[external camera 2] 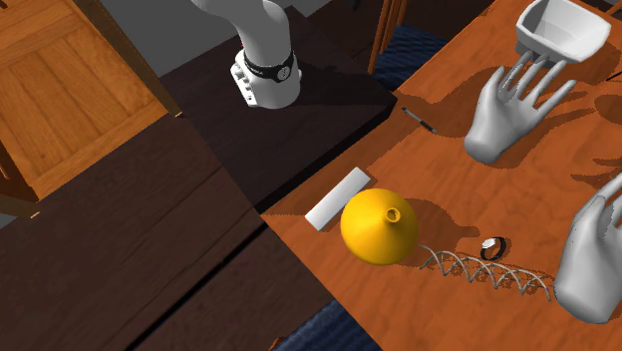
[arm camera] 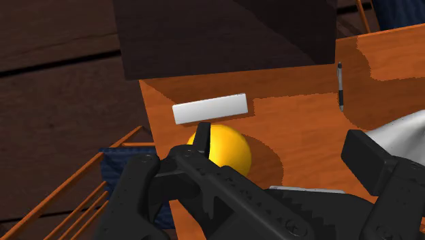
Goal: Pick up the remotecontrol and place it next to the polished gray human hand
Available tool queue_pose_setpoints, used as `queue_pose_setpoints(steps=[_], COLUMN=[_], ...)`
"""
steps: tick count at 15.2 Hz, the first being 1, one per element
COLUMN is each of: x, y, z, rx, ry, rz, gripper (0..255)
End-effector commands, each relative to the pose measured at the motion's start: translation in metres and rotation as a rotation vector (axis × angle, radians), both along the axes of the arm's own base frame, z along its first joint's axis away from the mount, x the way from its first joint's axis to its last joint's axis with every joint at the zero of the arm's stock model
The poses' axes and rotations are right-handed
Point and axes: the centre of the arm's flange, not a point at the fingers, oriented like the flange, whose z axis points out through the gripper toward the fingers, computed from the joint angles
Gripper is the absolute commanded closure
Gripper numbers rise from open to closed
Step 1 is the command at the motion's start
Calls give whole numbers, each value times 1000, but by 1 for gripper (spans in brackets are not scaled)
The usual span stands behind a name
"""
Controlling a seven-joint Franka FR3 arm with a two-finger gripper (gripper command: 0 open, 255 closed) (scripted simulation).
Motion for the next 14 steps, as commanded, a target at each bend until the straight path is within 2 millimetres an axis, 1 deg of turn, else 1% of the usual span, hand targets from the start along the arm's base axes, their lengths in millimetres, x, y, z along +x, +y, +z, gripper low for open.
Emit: queue_pose_setpoints(steps=[1,8,14], x=[0,5,12], y=[0,8,11], z=[0,-91,-168], rx=[0,-36,-67], ry=[0,-22,-41], rz=[0,-234,-434], gripper=[0,0,0])
